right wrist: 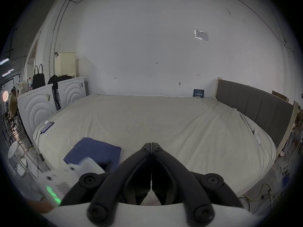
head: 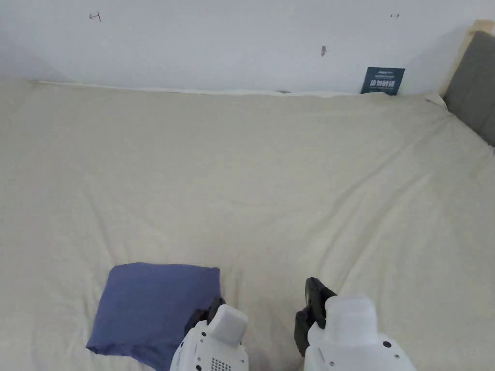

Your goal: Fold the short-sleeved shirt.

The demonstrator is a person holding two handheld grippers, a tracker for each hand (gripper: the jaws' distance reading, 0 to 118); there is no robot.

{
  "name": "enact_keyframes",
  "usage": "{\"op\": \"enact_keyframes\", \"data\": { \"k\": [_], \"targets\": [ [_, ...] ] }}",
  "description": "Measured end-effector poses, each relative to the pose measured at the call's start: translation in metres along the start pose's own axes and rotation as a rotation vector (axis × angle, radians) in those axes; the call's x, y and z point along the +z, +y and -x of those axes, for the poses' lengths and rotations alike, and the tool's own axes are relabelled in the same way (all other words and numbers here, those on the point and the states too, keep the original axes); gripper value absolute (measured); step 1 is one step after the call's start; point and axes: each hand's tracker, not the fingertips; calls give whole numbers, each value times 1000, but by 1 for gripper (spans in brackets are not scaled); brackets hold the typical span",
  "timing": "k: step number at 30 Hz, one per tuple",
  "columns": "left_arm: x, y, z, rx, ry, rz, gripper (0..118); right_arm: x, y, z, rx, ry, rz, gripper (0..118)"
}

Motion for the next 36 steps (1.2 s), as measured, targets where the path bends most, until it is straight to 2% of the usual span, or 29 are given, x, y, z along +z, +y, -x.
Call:
{"op": "enact_keyframes", "data": {
  "k": [2,3,6,9,12,16,21,24,25,26,27,29,30,32,33,34,35,36],
  "targets": [
    [34,28,43,208,-56,-85,3,7,6,1,-4,1,-28,0],
    [53,42,64,280,-19,-142,3,10,11,3,-4,8,-45,0],
    [106,68,125,336,141,-269,3,21,29,12,8,14,-94,0],
    [156,65,174,403,302,-352,3,38,51,23,7,50,-180,0],
    [173,42,201,414,356,-297,3,50,59,31,5,89,-226,0],
    [179,19,214,453,387,-211,3,50,59,41,11,115,-203,0],
    [166,8,231,534,358,-174,3,34,55,53,34,148,-187,0],
    [146,2,236,535,315,-122,3,7,47,57,24,220,-119,0],
    [137,-2,238,543,264,-100,3,-9,43,58,35,284,-81,0],
    [130,-4,238,569,221,-98,3,-25,37,58,13,374,-46,0],
    [121,-9,243,614,139,-84,3,-50,29,56,-62,505,16,0],
    [101,-21,255,740,-7,-32,3,-109,8,53,-273,775,226,0],
    [89,-27,259,805,-49,10,3,-139,-9,55,-373,832,301,0],
    [74,-39,267,840,-88,36,7,-187,-42,57,-531,885,412,0],
    [67,-44,270,836,-105,68,14,-213,-61,57,-644,956,510,0],
    [60,-48,272,833,-99,92,27,-236,-79,57,-738,983,615,0],
    [55,-51,274,821,-91,124,49,-248,-92,58,-750,958,688,0],
    [49,-53,275,779,-95,168,81,-256,-103,59,-712,904,727,0]
  ]
}}
